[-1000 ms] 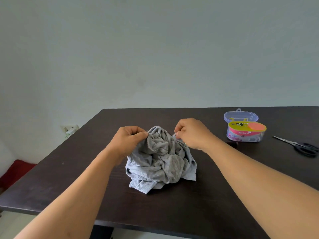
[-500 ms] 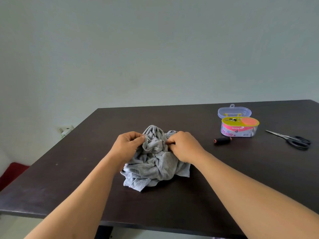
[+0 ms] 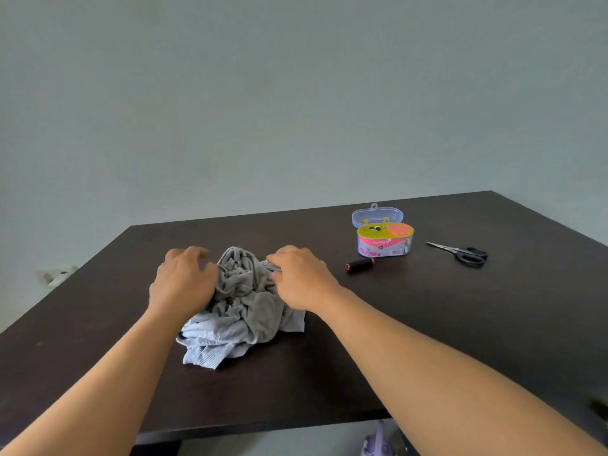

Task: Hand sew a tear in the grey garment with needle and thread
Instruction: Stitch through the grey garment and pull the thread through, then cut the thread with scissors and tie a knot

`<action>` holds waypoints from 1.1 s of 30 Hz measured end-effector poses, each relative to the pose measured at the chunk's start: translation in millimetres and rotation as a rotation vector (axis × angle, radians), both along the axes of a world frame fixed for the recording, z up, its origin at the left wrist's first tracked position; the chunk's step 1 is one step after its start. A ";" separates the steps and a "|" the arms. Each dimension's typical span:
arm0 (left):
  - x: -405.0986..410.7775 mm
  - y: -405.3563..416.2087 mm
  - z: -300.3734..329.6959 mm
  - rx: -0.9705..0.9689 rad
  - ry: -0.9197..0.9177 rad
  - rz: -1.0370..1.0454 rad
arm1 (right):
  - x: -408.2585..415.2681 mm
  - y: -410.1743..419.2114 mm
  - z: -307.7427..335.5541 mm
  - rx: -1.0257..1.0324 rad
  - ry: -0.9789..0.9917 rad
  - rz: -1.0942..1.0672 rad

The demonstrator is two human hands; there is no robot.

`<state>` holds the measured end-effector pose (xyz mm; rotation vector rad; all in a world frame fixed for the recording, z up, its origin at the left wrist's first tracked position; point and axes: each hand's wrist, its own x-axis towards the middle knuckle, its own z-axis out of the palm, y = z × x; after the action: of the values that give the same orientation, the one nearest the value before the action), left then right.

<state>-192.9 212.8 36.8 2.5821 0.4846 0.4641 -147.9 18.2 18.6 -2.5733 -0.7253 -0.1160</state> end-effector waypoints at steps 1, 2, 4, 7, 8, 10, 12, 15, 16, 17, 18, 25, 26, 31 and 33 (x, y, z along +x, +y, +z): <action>-1.8 -5.2 3.8 0.046 -0.013 0.015 | -1.6 -3.8 1.1 0.012 -0.011 -0.006; -3.4 -10.8 7.7 0.071 -0.014 0.015 | -2.2 -6.9 1.6 0.022 -0.020 -0.013; -5.9 -22.1 13.8 0.105 0.030 0.001 | -4.0 -11.8 2.8 0.042 -0.028 -0.026; -10.3 -35.4 14.1 0.151 0.091 -0.003 | -10.0 -17.8 4.2 0.058 -0.030 -0.050; -11.9 -38.4 12.1 0.160 0.089 -0.009 | -12.4 -19.6 4.1 0.059 -0.033 -0.058; -13.0 -44.0 7.4 0.192 0.066 -0.027 | -15.6 -25.0 3.7 0.058 -0.040 -0.071; -11.9 -50.3 3.8 0.248 0.037 -0.048 | -17.8 -31.9 3.2 0.056 -0.036 -0.083; -8.4 -64.8 -0.5 0.353 -0.014 -0.094 | -20.7 -41.3 3.9 0.029 -0.054 -0.117; -7.2 -73.0 -2.5 0.404 -0.040 -0.126 | -20.6 -45.2 4.6 0.015 -0.064 -0.140; -5.7 -83.7 -4.5 0.450 -0.063 -0.171 | -19.7 -50.7 5.4 0.006 -0.074 -0.171; -4.7 -94.0 -6.5 0.483 -0.078 -0.221 | -17.8 -55.3 6.3 0.004 -0.087 -0.203; 21.9 -180.1 -36.0 0.430 0.055 -0.523 | -2.5 -125.8 -0.8 -0.009 -0.071 -0.428; 26.7 -192.4 -40.3 0.409 0.080 -0.569 | -0.1 -140.3 -3.0 -0.015 -0.062 -0.463; 48.8 -252.8 -50.4 0.329 0.187 -0.722 | 13.9 -216.3 -11.0 -0.063 -0.011 -0.615; 58.9 -275.3 -53.7 0.316 0.212 -0.760 | 21.4 -244.3 -14.2 -0.076 0.012 -0.671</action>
<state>-134.1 -62.5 -16.9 2.8608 -0.5512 -0.0060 -126.6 -226.0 4.4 -2.7799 0.1670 -0.2846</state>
